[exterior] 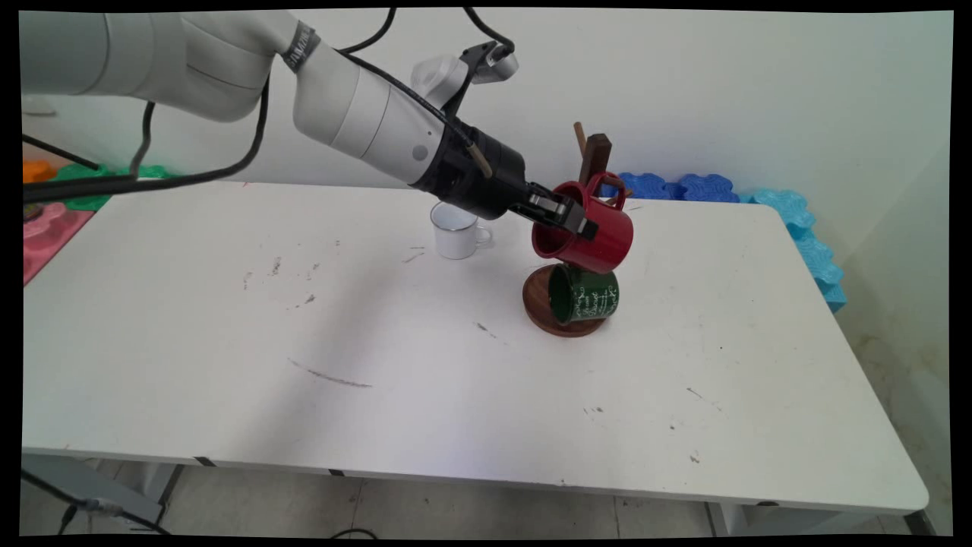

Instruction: Place the picked object on the table

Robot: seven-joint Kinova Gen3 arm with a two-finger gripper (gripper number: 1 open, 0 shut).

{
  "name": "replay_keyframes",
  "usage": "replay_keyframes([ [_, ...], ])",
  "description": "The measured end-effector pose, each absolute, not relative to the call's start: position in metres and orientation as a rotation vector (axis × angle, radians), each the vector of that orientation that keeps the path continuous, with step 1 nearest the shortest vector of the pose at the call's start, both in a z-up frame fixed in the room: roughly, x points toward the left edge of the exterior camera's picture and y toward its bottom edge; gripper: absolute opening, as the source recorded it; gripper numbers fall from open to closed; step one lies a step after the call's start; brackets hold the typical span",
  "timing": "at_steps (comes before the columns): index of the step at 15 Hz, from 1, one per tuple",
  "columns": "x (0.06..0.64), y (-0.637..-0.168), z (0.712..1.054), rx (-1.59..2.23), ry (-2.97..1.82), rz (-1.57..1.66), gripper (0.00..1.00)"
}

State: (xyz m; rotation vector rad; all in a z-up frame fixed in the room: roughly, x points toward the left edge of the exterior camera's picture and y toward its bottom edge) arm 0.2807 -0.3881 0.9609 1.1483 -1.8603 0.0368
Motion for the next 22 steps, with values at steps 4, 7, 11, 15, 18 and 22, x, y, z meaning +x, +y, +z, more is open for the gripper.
replay_keyframes([
  [4, 0.281, -0.389, 0.961, 1.145, -1.863, 0.040, 0.00],
  [7, 0.281, -0.388, 0.962, 1.143, -1.865, 0.040, 0.00],
  [11, 0.282, -0.388, 0.963, 1.137, -1.868, 0.039, 0.00],
  [15, 0.281, -0.387, 0.966, 1.128, -1.869, 0.033, 0.00],
  [18, 0.281, -0.386, 0.970, 1.121, -1.867, 0.029, 0.00],
  [22, 0.280, -0.385, 0.975, 1.111, -1.866, 0.021, 0.00],
])
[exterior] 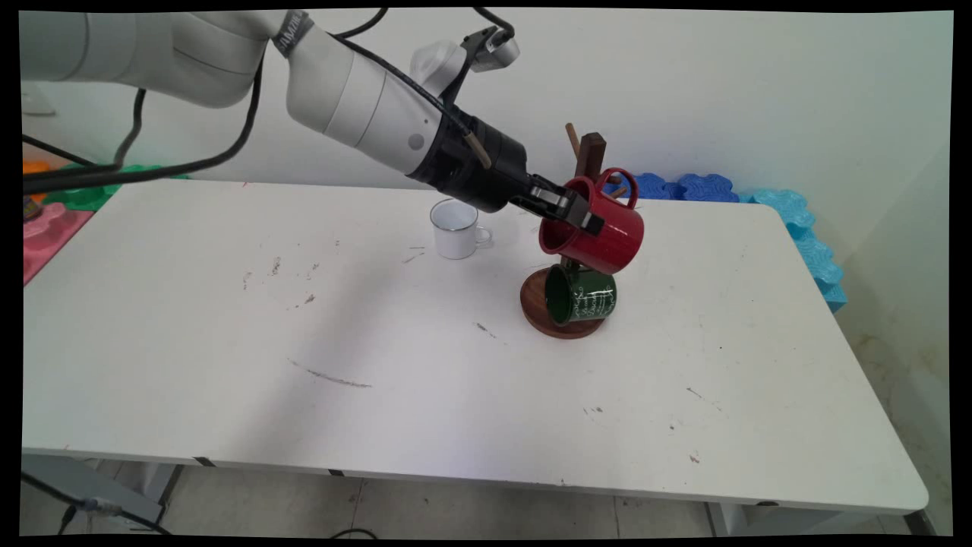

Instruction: Place the picked object on the table

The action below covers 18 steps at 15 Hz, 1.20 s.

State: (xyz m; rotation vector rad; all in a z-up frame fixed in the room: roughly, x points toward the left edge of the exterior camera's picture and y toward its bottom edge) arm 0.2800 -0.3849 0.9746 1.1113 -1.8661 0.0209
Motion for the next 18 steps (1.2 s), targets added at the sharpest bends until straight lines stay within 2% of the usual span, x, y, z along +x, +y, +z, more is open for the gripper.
replay_keyframes([
  [18, 0.281, -0.350, 0.992, 1.028, -1.914, -0.046, 0.00],
])
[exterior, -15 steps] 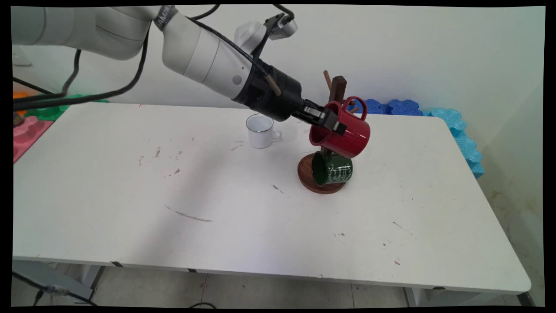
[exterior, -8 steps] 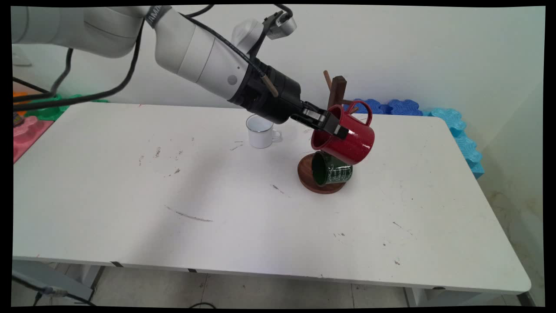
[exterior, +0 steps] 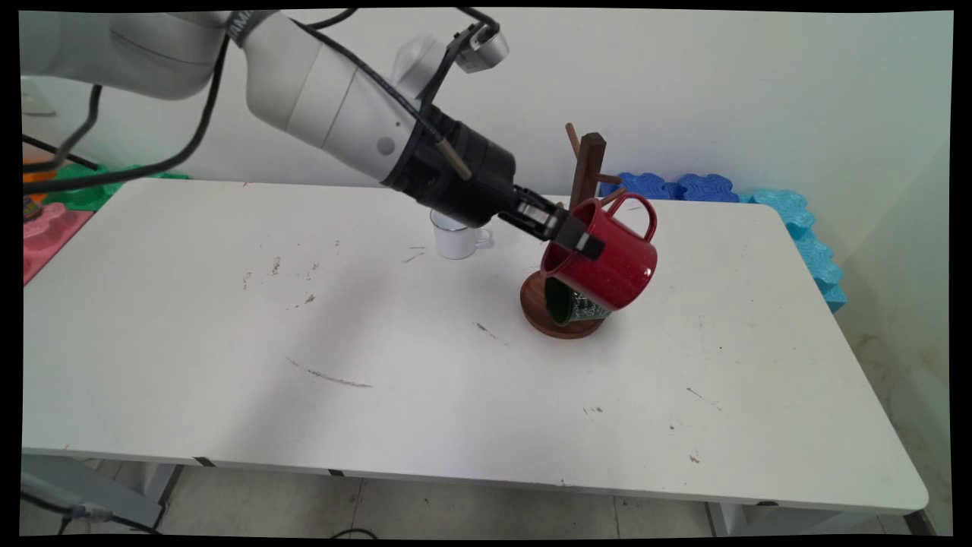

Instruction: Place the picked object on the table

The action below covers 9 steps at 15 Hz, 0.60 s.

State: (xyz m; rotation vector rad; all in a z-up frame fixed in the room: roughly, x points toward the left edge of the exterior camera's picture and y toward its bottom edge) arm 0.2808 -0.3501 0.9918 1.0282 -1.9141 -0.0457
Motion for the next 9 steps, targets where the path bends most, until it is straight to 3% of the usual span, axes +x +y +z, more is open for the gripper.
replay_keyframes([
  [9, 0.305, -0.334, 0.990, 0.954, -2.024, -0.022, 0.00],
])
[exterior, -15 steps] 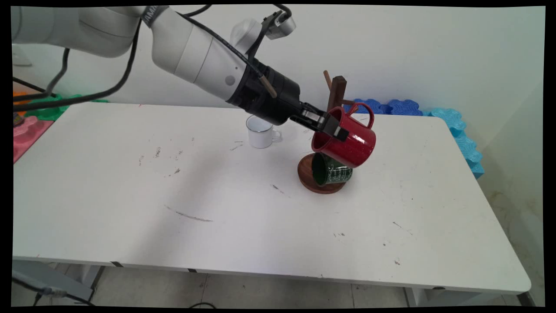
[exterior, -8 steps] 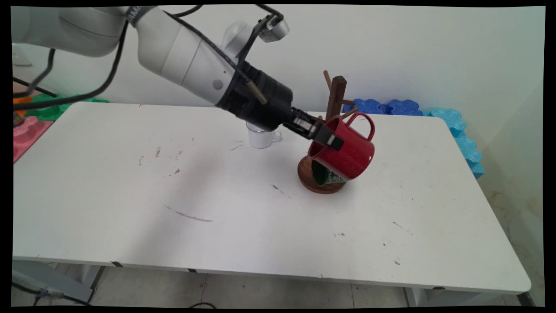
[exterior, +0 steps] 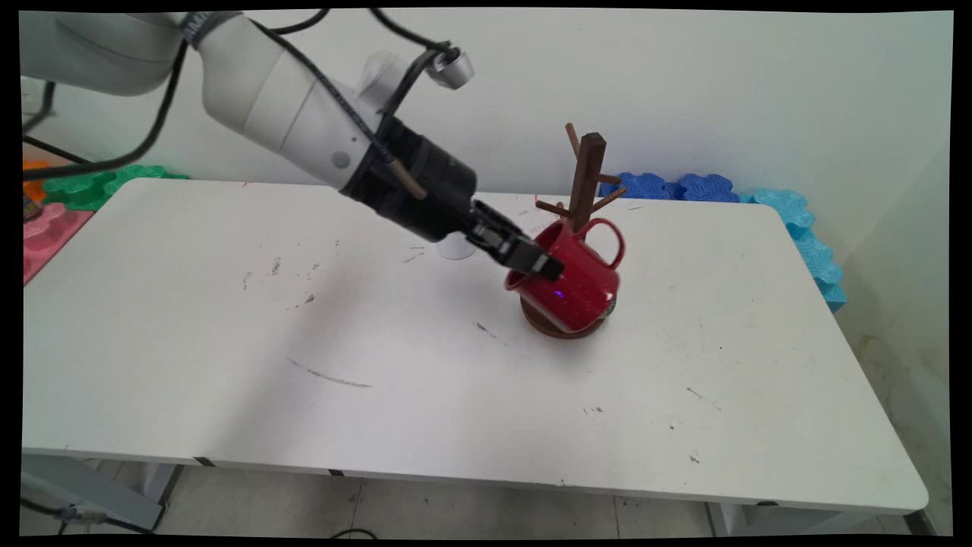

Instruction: Place the picked object on the table

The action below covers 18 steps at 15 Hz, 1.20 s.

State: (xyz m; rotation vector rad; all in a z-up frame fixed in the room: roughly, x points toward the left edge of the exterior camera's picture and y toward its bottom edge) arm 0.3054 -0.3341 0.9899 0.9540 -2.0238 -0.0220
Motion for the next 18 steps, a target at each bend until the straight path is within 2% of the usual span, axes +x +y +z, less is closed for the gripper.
replay_keyframes([
  [18, 0.375, -0.326, 0.970, 0.867, -2.292, 0.132, 0.00],
])
